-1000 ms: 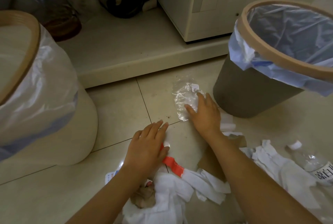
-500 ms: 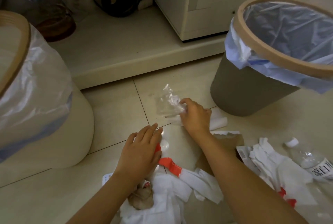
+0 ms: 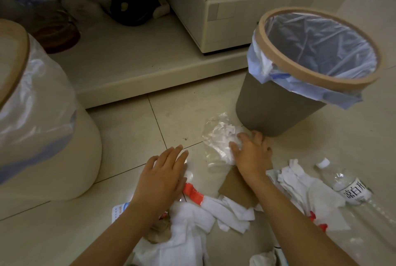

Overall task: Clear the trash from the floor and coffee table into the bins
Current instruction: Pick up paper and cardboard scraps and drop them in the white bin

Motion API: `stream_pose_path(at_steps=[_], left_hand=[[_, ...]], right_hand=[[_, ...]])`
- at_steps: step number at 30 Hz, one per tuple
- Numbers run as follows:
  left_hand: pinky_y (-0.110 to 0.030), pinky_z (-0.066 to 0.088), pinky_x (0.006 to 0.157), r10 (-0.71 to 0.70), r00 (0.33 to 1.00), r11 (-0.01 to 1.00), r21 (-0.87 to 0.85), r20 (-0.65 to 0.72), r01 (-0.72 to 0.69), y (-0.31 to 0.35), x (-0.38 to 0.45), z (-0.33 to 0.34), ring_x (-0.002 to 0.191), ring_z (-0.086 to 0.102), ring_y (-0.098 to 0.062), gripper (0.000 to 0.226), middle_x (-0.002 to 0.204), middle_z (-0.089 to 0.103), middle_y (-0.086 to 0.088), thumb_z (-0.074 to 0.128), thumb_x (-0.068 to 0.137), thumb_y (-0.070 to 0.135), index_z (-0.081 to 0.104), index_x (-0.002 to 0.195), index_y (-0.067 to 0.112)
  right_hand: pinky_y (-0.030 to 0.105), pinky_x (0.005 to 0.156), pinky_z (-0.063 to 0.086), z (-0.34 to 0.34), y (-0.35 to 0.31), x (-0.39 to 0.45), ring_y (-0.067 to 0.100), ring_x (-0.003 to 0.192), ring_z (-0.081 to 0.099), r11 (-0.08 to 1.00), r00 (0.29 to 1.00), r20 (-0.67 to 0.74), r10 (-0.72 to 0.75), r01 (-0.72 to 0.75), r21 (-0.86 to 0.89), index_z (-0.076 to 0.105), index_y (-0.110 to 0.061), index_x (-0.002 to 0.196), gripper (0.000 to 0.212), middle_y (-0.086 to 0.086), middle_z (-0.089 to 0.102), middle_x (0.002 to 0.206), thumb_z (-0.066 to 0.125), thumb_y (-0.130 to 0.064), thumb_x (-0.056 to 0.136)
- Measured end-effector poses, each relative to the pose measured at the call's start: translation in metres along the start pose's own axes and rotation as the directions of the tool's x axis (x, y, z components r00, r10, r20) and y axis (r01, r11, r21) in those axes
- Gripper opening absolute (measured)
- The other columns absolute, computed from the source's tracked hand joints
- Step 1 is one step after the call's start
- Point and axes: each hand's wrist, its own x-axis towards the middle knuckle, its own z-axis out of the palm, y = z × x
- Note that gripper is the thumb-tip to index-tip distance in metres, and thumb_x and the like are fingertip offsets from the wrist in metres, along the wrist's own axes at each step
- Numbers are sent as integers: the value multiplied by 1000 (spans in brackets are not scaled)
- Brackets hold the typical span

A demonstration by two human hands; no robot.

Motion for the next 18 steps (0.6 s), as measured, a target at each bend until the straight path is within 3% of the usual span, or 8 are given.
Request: stream_pose_path(at_steps=[2,4,8,11,15,18], left_hand=[[-37,50,88,7,999,1000,31,-33,-6,-1,0,-6,115,60,-24,44,132,58,-5,57,84,33,62,125,15],[-37,51,86,10,999,998,57,-34,-9,-3,-2,-11,114,61,-24,47,131,59,-5,44,85,37,63,123,16],[-40,52,84,17,999,998,67,-32,-15,-8,-9,-15,112,62,-25,45,130,60,-6,54,84,36,63,122,15],[-41,53,84,15,1000,998,59,-7,-15,-13,-15,-17,113,61,-26,52,130,60,-7,74,76,34,63,122,14],[-40,53,86,45,998,992,116,-35,-41,-18,-21,-27,113,61,-26,48,129,61,-6,72,79,35,63,122,16],[-40,52,85,61,997,982,184,-51,-51,-26,-25,-45,112,62,-25,49,128,61,-5,46,87,46,63,123,16]], right_hand=[[46,107,29,3,1,-1,32,132,32,999,996,77,36,-38,25,36,-24,140,59,10,34,146,53,-50,89],[47,103,33,3,-1,0,31,128,40,997,996,77,37,-41,58,28,-24,144,68,9,41,143,57,-48,88],[42,90,38,3,-9,-5,25,108,56,987,989,-4,-146,145,-72,28,-30,143,60,5,57,124,57,-35,90],[42,92,37,6,-14,-14,22,102,59,957,964,-15,-266,262,-124,29,-33,142,58,2,59,117,56,-25,91],[44,93,37,2,-21,-28,25,100,61,882,892,3,-452,448,-150,43,-28,136,61,5,62,118,66,-12,82],[35,69,53,-15,-36,-41,25,81,65,774,783,-49,-621,602,-195,62,-21,117,58,6,67,103,81,-9,64]])
